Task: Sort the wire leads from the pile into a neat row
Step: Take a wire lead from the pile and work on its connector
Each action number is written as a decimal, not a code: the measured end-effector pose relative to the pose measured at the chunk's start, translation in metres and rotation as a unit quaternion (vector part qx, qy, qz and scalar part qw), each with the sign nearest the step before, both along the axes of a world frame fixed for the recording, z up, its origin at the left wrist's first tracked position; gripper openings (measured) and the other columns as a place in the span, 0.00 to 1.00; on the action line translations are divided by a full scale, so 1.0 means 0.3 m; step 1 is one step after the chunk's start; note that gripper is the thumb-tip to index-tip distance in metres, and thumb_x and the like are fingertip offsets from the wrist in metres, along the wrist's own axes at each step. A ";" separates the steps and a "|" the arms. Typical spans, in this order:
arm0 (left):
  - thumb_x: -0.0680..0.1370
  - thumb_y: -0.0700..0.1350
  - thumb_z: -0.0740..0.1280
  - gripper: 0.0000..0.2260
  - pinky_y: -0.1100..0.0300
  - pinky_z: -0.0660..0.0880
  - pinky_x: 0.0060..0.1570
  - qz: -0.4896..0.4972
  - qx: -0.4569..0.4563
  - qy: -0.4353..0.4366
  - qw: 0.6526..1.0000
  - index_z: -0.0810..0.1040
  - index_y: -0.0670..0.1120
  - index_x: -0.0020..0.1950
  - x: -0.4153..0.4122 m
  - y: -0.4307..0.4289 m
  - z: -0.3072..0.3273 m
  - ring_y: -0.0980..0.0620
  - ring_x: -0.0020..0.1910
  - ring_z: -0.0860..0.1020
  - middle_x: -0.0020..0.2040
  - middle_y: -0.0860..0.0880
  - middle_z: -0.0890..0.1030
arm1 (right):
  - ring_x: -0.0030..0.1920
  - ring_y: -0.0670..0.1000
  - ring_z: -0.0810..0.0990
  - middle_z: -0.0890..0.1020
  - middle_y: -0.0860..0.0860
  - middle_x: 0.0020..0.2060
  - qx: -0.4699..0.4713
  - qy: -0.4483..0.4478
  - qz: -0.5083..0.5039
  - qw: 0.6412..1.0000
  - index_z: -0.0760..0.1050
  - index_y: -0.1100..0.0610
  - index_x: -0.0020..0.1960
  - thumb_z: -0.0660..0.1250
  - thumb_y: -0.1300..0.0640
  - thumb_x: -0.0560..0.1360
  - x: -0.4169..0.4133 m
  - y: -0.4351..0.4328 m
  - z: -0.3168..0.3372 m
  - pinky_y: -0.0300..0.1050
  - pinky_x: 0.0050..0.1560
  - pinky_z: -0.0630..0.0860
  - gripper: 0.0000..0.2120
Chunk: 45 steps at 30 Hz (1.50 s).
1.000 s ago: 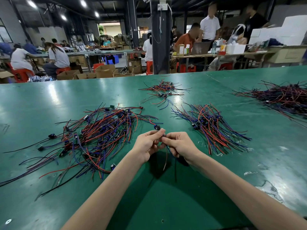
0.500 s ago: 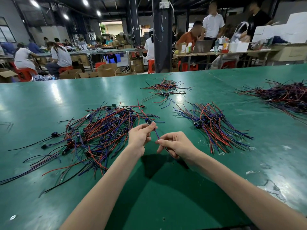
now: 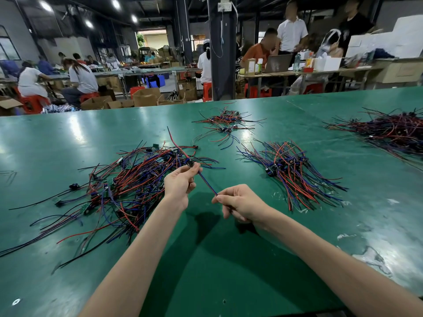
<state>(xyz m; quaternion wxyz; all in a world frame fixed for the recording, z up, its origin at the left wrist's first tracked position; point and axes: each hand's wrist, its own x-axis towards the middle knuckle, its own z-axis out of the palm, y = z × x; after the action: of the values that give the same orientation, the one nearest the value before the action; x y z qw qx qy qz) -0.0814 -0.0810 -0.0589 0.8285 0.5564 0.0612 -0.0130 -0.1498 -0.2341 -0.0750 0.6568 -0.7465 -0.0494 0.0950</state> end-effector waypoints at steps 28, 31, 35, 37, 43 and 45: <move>0.74 0.38 0.70 0.04 0.69 0.66 0.21 0.011 -0.045 0.018 0.999 0.79 0.40 0.48 0.013 0.012 -0.005 0.61 0.22 0.67 0.33 0.50 0.82 | 0.14 0.45 0.59 0.77 0.56 0.23 -0.024 -0.007 0.028 0.999 0.79 0.64 0.47 0.58 0.61 0.79 -0.012 -0.022 0.018 0.34 0.16 0.53 0.12; 0.75 0.39 0.69 0.03 0.69 0.65 0.21 -0.007 -0.061 0.032 0.998 0.78 0.41 0.47 0.012 0.012 0.005 0.61 0.21 0.66 0.32 0.51 0.81 | 0.15 0.46 0.58 0.80 0.59 0.27 -0.017 -0.035 0.010 0.999 0.82 0.59 0.40 0.58 0.51 0.80 -0.007 -0.031 0.019 0.34 0.17 0.52 0.19; 0.75 0.39 0.69 0.03 0.70 0.64 0.22 -0.068 -0.041 0.036 0.996 0.77 0.43 0.43 -0.022 -0.022 0.003 0.60 0.21 0.65 0.30 0.51 0.81 | 0.16 0.46 0.59 0.82 0.60 0.31 0.005 -0.049 -0.041 0.998 0.82 0.58 0.38 0.64 0.49 0.78 0.002 -0.033 0.013 0.34 0.17 0.52 0.17; 0.75 0.38 0.69 0.03 0.68 0.66 0.24 -0.100 -0.015 0.030 0.994 0.77 0.42 0.42 -0.054 -0.060 -0.008 0.59 0.22 0.67 0.31 0.50 0.81 | 0.16 0.45 0.59 0.82 0.60 0.32 0.021 -0.050 -0.066 0.996 0.81 0.59 0.38 0.66 0.51 0.77 0.006 -0.032 0.011 0.34 0.17 0.52 0.14; 0.75 0.36 0.68 0.06 0.63 0.73 0.25 -0.151 -0.037 0.011 0.988 0.77 0.40 0.38 -0.108 -0.137 -0.031 0.53 0.25 0.77 0.30 0.48 0.81 | 0.15 0.43 0.58 0.76 0.56 0.25 0.065 -0.043 -0.100 0.992 0.77 0.62 0.34 0.68 0.60 0.76 0.013 -0.035 0.008 0.32 0.17 0.52 0.12; 0.74 0.36 0.68 0.04 0.63 0.72 0.24 -0.144 -0.031 -0.006 0.989 0.78 0.39 0.39 -0.108 -0.134 -0.035 0.53 0.26 0.77 0.31 0.47 0.81 | 0.15 0.43 0.58 0.71 0.50 0.17 0.066 -0.034 -0.092 0.993 0.75 0.63 0.32 0.65 0.61 0.77 0.016 -0.034 0.006 0.33 0.17 0.51 0.15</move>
<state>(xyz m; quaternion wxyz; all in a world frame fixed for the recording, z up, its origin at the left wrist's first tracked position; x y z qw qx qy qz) -0.1139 -0.1212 -0.0693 0.8352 0.5336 -0.0244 -0.1307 -0.1451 -0.2444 -0.0732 0.7084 -0.7057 -0.0095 0.0054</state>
